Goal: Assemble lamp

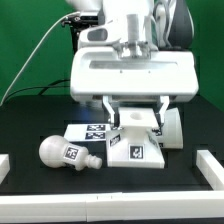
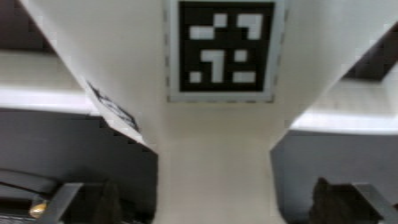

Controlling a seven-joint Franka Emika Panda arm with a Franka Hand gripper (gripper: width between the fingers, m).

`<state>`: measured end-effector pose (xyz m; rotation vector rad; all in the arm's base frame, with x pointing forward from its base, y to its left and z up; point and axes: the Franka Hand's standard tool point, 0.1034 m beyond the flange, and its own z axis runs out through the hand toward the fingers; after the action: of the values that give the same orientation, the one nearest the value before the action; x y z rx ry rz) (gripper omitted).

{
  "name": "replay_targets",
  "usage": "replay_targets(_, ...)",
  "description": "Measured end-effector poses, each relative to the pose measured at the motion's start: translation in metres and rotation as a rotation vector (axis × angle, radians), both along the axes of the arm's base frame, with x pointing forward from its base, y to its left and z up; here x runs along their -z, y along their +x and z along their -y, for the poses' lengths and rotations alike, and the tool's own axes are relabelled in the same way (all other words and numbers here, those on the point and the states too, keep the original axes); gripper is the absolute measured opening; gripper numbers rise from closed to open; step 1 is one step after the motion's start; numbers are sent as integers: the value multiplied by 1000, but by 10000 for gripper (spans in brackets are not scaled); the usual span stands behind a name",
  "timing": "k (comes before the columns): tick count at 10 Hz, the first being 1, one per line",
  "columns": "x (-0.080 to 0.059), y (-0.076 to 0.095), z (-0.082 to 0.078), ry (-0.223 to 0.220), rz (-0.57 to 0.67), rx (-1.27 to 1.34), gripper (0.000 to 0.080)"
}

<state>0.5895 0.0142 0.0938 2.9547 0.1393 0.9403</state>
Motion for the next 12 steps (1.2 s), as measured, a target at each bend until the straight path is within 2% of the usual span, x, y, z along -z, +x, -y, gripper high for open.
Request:
replay_targets(1, 6, -4, 0, 3, -49, 0, 534)
replay_targets(2, 3, -3, 0, 3, -45, -3, 534)
replay_targets(3, 10, -6, -4, 4, -55, -8, 534)
replay_targets(4, 24, -9, -18, 9, -77, -23, 534)
replay_targets(6, 37, 10, -44, 28, -67, -41, 534)
replay_targets(8, 41, 21, -56, 39, -57, -52, 534)
replay_targets(10, 52, 25, -72, 55, -39, -49, 534)
replay_targets(11, 54, 25, -74, 56, -41, -49, 534)
replay_targets(12, 64, 21, -77, 58, -71, -53, 533)
